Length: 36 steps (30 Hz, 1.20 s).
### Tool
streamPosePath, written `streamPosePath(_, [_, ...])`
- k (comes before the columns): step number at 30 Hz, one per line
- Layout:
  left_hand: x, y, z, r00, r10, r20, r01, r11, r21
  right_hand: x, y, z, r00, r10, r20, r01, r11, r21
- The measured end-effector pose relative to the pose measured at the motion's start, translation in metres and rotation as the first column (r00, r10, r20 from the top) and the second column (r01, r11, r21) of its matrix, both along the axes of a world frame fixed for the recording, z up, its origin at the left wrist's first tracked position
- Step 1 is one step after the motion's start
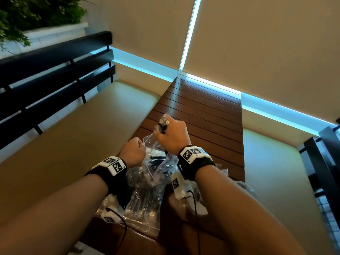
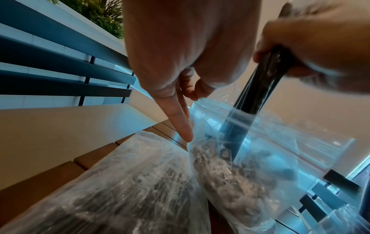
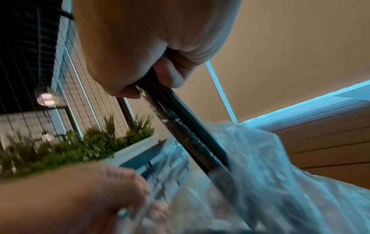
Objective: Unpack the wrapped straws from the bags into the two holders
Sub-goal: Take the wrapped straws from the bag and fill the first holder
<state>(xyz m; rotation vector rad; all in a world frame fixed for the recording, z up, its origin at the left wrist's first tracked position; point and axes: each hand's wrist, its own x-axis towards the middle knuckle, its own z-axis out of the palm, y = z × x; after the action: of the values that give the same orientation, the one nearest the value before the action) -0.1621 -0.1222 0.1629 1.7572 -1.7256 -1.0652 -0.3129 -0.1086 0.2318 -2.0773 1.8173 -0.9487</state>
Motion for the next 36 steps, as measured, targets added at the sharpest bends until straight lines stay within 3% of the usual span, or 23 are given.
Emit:
streamPosePath(4, [0.000,-0.003,-0.004,0.992,-0.011,0.124,0.015,1.000,-0.027,-0.001,0.002,0.037,0.983,-0.076,0.165,0.087,0.994,-0.062])
streamPosePath(11, [-0.001,0.003,-0.003,0.953,-0.115,0.279,0.132,0.990,-0.044,-0.028,0.017,0.102,0.874,-0.255,0.414,0.344,0.926,-0.155])
streamPosePath(15, [-0.006,0.007,0.005,0.948,-0.146,0.284,0.167,0.985,-0.050,-0.047,0.034,0.118,0.804,-0.328,0.496,0.451,0.880,-0.149])
streamPosePath(17, [-0.010,0.007,0.011,0.965,-0.073,0.252,0.122,0.976,-0.181,-0.056,0.043,0.124,0.786,-0.350,0.510,0.474,0.871,-0.132])
streamPosePath(19, [-0.018,0.010,0.023,0.971,-0.040,0.236,0.129,0.918,-0.374,-0.065,0.051,0.130,0.780,-0.374,0.502,0.500,0.854,-0.142])
streamPosePath(21, [-0.034,0.018,0.039,0.963,-0.125,0.238,0.228,0.850,-0.475,-0.074,0.058,0.136,0.778,-0.393,0.489,0.519,0.842,-0.149])
streamPosePath(23, [-0.054,0.030,0.056,0.917,-0.347,0.195,0.398,0.813,-0.424,-0.084,0.066,0.143,0.772,-0.413,0.483,0.535,0.833,-0.143])
streamPosePath(25, [-0.075,0.045,0.064,0.787,-0.587,0.192,0.616,0.725,-0.309,-0.096,0.075,0.151,0.764,-0.439,0.473,0.559,0.816,-0.145])
streamPosePath(28, [-0.106,0.064,0.058,0.623,-0.738,0.259,0.777,0.622,-0.096,-0.121,0.092,0.163,0.745,-0.462,0.481,0.594,0.787,-0.165])
streamPosePath(32, [-0.134,0.082,0.040,0.629,-0.733,0.259,0.761,0.648,-0.016,-0.162,0.119,0.170,0.738,-0.499,0.454,0.616,0.773,-0.151])
streamPosePath(36, [-0.151,0.089,0.028,0.622,-0.724,0.298,0.762,0.647,-0.018,-0.186,0.132,0.136,0.749,-0.555,0.364,0.603,0.797,-0.025])
